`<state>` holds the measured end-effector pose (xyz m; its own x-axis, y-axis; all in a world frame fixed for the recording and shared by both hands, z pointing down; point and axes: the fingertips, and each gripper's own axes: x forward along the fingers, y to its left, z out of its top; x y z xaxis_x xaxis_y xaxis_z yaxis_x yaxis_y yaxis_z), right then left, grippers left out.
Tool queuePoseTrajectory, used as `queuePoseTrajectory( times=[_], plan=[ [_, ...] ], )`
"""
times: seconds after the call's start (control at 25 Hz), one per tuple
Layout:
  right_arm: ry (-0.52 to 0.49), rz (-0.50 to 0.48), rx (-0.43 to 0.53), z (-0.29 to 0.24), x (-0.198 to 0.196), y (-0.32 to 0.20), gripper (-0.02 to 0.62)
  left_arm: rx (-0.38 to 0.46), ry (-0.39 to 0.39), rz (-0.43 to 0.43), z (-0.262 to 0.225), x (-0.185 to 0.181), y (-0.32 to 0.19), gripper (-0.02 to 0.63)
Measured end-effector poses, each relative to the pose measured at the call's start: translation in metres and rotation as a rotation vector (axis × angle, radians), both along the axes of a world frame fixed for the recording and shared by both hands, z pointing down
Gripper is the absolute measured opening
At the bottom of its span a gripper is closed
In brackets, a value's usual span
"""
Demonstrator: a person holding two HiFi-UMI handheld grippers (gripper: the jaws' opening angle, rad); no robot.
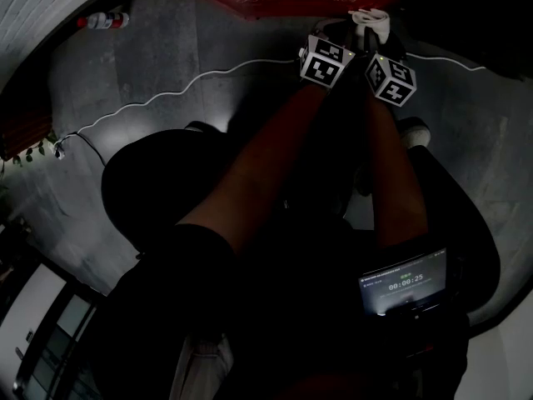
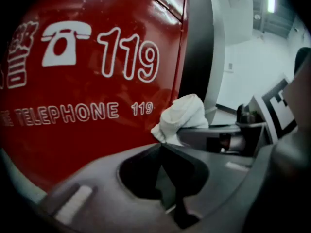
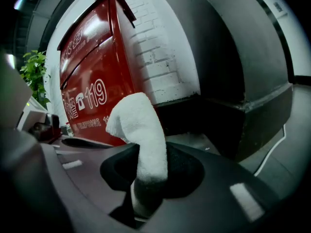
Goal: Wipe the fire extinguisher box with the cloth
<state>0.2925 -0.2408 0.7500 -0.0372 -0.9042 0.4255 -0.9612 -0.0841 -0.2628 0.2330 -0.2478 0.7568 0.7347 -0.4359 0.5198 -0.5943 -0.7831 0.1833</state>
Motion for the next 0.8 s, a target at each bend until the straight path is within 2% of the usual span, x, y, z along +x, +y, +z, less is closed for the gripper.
queuePoseTrajectory(
  times=[0.08, 0.2, 0.36, 0.52, 0.64, 0.8],
  plan=[
    [0.003, 0.037, 0.017, -0.018, 0.015, 0.006, 0.110, 0.012, 0.006, -0.010, -0.015, -0.006, 0.005, -0.002],
    [0.011, 0.058, 0.071, -0.051, 0.024, 0.001, 0.110, 0.093, 0.036, -0.005, -0.056, -0.014, -0.002, -0.002],
    [0.047, -0.009, 0.141, -0.094, 0.015, -0.008, 0.110, 0.243, 0.062, 0.012, -0.120, -0.033, -0.010, -0.002],
    [0.085, -0.056, 0.182, -0.135, 0.010, 0.006, 0.112, 0.352, 0.058, 0.045, -0.179, -0.053, 0.005, -0.002],
    [0.104, -0.112, 0.239, -0.177, -0.023, 0.004, 0.112, 0.408, 0.067, 0.039, -0.227, -0.085, 0.008, -0.002],
    [0.125, -0.251, 0.330, -0.246, -0.094, 0.002, 0.112, 0.468, 0.085, 0.007, -0.294, -0.130, 0.008, -0.002]
  ],
)
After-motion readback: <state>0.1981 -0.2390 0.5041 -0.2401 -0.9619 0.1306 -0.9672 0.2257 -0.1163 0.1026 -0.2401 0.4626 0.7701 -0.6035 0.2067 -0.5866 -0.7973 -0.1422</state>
